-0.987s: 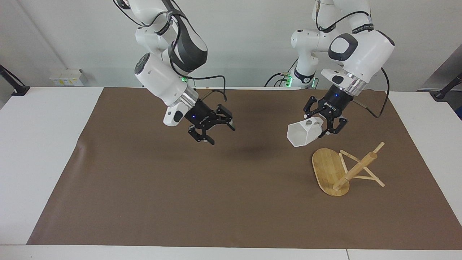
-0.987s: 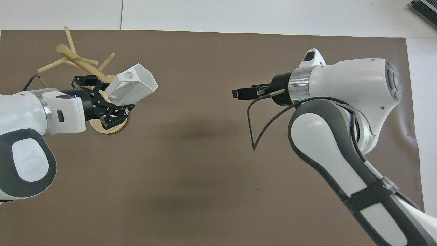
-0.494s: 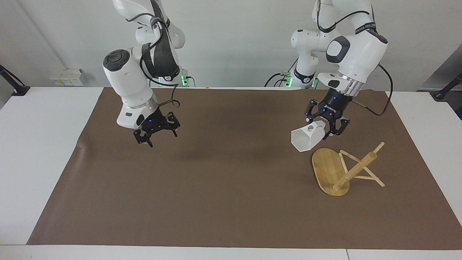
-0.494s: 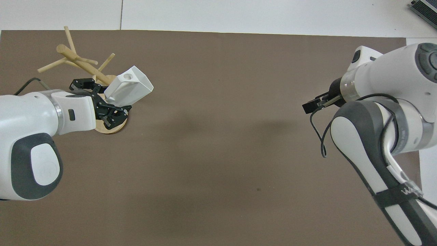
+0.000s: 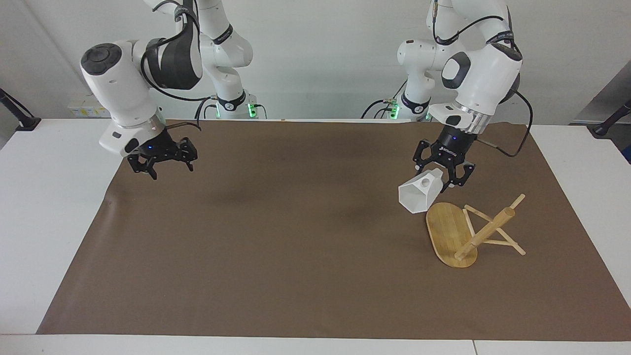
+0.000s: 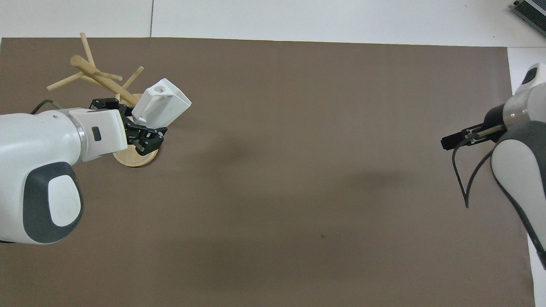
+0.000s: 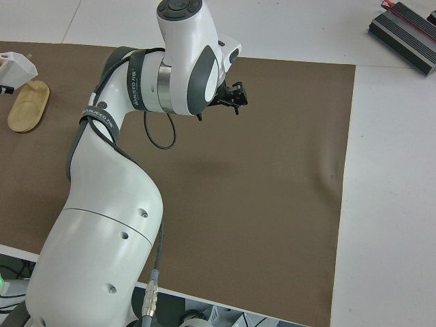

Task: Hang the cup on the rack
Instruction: 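Hang the cup on a rack peg with the left gripper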

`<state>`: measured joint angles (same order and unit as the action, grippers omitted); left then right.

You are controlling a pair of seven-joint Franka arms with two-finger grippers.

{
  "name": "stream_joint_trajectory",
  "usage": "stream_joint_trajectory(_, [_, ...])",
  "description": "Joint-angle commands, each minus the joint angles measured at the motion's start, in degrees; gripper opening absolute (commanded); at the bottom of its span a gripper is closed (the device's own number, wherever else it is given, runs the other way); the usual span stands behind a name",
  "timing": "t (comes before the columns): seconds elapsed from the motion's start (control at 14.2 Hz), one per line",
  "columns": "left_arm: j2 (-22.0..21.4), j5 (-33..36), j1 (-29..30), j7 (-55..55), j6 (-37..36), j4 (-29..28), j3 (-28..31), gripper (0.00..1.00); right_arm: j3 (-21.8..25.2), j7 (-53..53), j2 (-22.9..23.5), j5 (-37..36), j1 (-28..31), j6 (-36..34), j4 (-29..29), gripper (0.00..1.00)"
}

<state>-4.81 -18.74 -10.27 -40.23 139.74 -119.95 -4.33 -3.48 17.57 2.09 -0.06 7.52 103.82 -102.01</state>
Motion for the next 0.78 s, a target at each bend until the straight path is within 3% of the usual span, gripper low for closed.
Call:
stream_joint_trajectory(0.0, [1.6, 1.3, 0.0, 1.4, 1.5, 2.1, 0.2, 0.00, -0.2, -6.5, -0.9, -1.0, 1.5, -5.5, 4.3, 1.00])
stream_joint_trajectory(0.21, [1.9, 1.3, 0.0, 1.4, 7.3, -0.2, 0.1, 0.00, 0.1, -11.3, -0.9, -0.8, 1.5, -10.5, 9.0, 1.00])
stream_joint_trajectory(0.71, [3.0, 1.3, 1.5, 6.6, 10.3, -1.4, 0.2, 0.00, 3.2, -12.7, -1.1, 0.0, -0.1, -11.0, 7.6, 1.00])
